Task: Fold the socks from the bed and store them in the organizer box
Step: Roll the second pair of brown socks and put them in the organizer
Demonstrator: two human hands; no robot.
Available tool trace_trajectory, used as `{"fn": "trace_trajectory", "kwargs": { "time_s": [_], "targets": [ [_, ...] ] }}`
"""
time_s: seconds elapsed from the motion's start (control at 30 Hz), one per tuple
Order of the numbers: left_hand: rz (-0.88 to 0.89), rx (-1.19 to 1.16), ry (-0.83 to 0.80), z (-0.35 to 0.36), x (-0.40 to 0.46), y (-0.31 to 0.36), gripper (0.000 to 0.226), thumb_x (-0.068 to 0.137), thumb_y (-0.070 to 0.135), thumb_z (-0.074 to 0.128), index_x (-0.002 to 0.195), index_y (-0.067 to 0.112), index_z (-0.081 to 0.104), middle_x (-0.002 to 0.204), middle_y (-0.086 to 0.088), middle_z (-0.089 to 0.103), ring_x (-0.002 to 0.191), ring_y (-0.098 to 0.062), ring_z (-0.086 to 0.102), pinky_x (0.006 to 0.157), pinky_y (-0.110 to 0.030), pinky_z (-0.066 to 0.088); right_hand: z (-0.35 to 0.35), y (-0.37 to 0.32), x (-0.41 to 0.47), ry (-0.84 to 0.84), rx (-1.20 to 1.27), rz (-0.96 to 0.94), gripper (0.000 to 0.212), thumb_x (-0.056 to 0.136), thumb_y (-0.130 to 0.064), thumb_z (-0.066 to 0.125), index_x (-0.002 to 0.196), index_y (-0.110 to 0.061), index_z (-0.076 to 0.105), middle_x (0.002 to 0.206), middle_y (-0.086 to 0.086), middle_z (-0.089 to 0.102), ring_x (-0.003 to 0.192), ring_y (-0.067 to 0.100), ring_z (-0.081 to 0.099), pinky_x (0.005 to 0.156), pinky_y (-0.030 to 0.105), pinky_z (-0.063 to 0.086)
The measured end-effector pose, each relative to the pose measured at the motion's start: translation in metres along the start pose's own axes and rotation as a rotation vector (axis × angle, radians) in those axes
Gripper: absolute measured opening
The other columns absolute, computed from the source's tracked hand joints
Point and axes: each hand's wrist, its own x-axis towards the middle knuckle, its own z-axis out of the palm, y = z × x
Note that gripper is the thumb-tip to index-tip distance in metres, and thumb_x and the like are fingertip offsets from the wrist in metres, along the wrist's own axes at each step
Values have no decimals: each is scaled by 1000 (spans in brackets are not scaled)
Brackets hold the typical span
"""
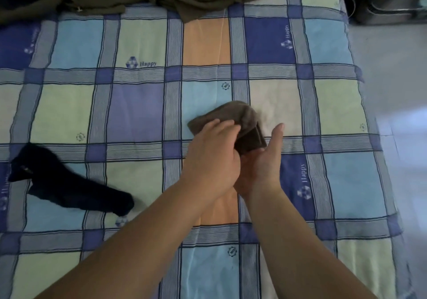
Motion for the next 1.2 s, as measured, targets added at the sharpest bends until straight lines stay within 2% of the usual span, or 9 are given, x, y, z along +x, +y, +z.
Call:
{"fn": "trace_trajectory", "kwargs": {
  "time_s": [0.2, 0.37, 0.43, 0.5, 0.63, 0.77, 0.93, 1.03, 1.2],
  "targets": [
    [200, 370, -181, 16, -17, -16, 61, 89, 19, 47, 148, 19, 34, 162, -3, 14, 150, -27, -1, 123, -44, 11, 12, -8, 12, 83, -120, 32, 69, 76, -59, 71, 124, -9, 67, 119, 14, 71, 112, 31, 67, 107, 45, 45],
    [321, 317, -100, 11, -22, -27, 50, 90, 18, 48, 140, 19, 47, 156, -2, 31, 148, -23, 14, 121, -40, 19, 16, -7, 23, 225, -174, 73, 60, 74, -51, 78, 117, -9, 69, 110, 15, 74, 99, 35, 72, 94, 48, 55],
    [195, 134, 66, 8, -27, -32, 35, 88, 22, 55, 122, 19, 61, 137, 1, 52, 133, -17, 39, 112, -32, 34, 14, -4, 23, 236, -140, 77, 57, 76, -50, 78, 115, -9, 69, 106, 19, 74, 94, 38, 73, 89, 52, 57],
    [-153, -132, 216, 5, -30, -37, 25, 86, 29, 63, 110, 22, 62, 113, 6, 60, 105, -9, 57, 93, -24, 45, 11, -2, 22, 235, -126, 47, 53, 80, -47, 75, 117, -10, 68, 109, 19, 74, 95, 39, 72, 86, 54, 57],
    [-764, -766, 125, 8, -20, -49, 39, 80, 51, 68, 106, 21, 68, 94, 8, 72, 89, -9, 67, 86, -36, 55, 5, 2, 17, 197, -106, 29, 49, 82, -42, 75, 120, -12, 66, 110, 18, 74, 96, 35, 73, 77, 47, 61],
    [-816, -903, 158, 11, -10, -41, 22, 78, 47, 72, 77, 26, 70, 82, 8, 73, 85, -15, 69, 77, -35, 56, 0, 7, 13, 231, -136, 23, 52, 80, -39, 78, 120, -9, 66, 110, 19, 73, 96, 37, 73, 77, 47, 60],
    [-885, -742, 230, 6, 0, -31, 15, 77, 35, 70, 79, 24, 59, 81, 5, 64, 78, -13, 62, 56, -25, 43, 7, 7, 18, 328, -151, -121, 30, 78, -20, 81, 103, -7, 73, 91, 15, 77, 80, 32, 76, 67, 48, 61],
    [-839, -654, 244, -3, 1, -31, 24, 69, 34, 66, 88, 21, 59, 83, 0, 66, 77, -21, 65, 62, -33, 55, 6, 10, 21, 325, -311, -206, 17, 77, -16, 79, 93, -9, 76, 90, 12, 78, 85, 30, 75, 77, 46, 61],
    [-816, -671, 279, -12, 2, -22, 33, 61, 34, 67, 89, 22, 56, 84, -3, 67, 78, -25, 68, 71, -48, 60, 6, 22, 21, 378, -646, -418, 9, 75, -17, 75, 82, -13, 71, 77, 4, 76, 76, 23, 72, 67, 34, 61]
  ]
}}
